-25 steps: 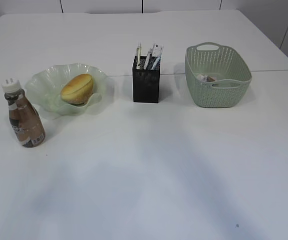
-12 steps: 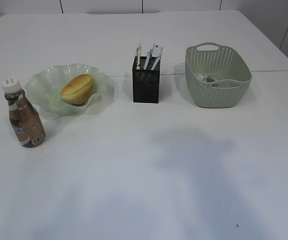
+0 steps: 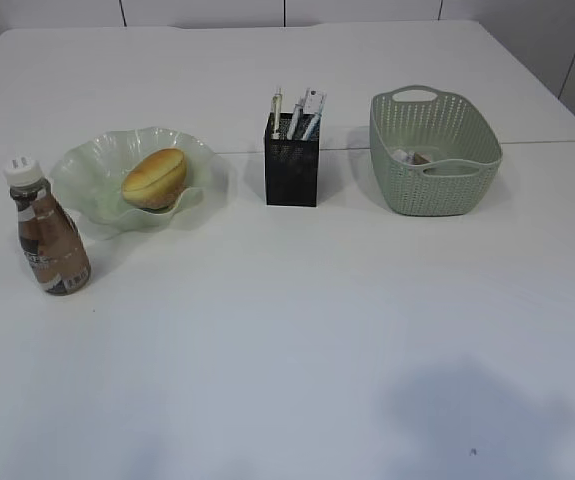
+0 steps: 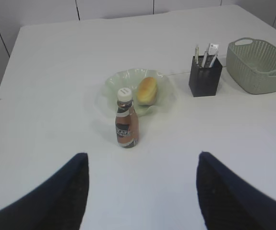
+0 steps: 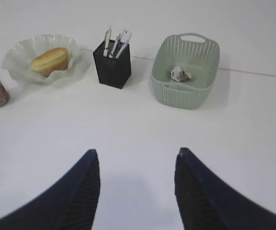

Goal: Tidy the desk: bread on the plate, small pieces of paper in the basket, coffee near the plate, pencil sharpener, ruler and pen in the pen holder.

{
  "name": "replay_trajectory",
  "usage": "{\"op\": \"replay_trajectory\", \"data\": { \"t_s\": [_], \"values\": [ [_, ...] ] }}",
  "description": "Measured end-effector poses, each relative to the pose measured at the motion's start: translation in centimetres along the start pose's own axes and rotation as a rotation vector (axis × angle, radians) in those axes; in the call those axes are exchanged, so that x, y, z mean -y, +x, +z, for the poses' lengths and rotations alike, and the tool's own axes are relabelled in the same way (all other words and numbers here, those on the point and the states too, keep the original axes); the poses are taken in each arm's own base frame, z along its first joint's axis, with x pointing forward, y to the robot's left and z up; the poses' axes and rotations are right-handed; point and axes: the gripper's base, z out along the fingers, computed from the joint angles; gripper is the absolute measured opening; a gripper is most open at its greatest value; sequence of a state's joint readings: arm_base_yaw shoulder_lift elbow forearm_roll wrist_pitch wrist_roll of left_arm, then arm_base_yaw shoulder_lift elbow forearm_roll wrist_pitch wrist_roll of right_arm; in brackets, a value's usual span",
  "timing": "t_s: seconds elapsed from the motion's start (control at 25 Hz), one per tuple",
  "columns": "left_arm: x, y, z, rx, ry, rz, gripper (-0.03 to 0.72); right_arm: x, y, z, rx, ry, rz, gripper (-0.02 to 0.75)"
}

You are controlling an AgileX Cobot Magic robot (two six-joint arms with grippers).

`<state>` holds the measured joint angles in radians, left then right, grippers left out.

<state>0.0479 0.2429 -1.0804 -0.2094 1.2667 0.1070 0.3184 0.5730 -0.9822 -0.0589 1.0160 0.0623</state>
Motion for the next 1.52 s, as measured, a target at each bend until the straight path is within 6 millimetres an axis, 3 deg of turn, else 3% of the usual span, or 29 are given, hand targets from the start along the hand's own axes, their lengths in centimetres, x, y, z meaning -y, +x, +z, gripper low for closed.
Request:
{"op": "replay_trajectory", "data": {
  "t_s": [0.32,0.36,0.48,0.72,0.88,1.2,1.52],
  "values": [
    [1.1,2.6,-3.9,0.152,0.014,0.045,0.496,-0.1,3.6,-2.5,0.071,-0.036,-0.089,0.407],
    [1.3,3.0,-4.2,0.167,0.023,0.046,0.496,-0.1,5.5,-3.4,0.108,-0.049,-0.087,0.407],
    [1.7,4.2,-4.0,0.171,0.072,0.037,0.496,0.0,7.9,-3.8,0.105,-0.048,-0.091,0.407],
    [1.8,5.8,-1.2,0.069,0.14,0.036,0.496,0.0,12.4,-4.8,0.1,-0.068,-0.099,0.407],
    [1.6,6.6,0.3,0.009,0.162,0.048,0.496,-0.3,14.6,-3.1,0.009,-0.097,-0.1,0.407],
    [1.1,8.1,2.5,-0.077,0.191,0.1,0.496,-0.6,15.8,-0.8,-0.04,-0.122,-0.121,0.407],
    [0.5,11.2,5.9,-0.229,0.227,0.136,0.496,-0.6,15.9,-0.7,-0.042,-0.122,-0.126,0.37]
  ]
}}
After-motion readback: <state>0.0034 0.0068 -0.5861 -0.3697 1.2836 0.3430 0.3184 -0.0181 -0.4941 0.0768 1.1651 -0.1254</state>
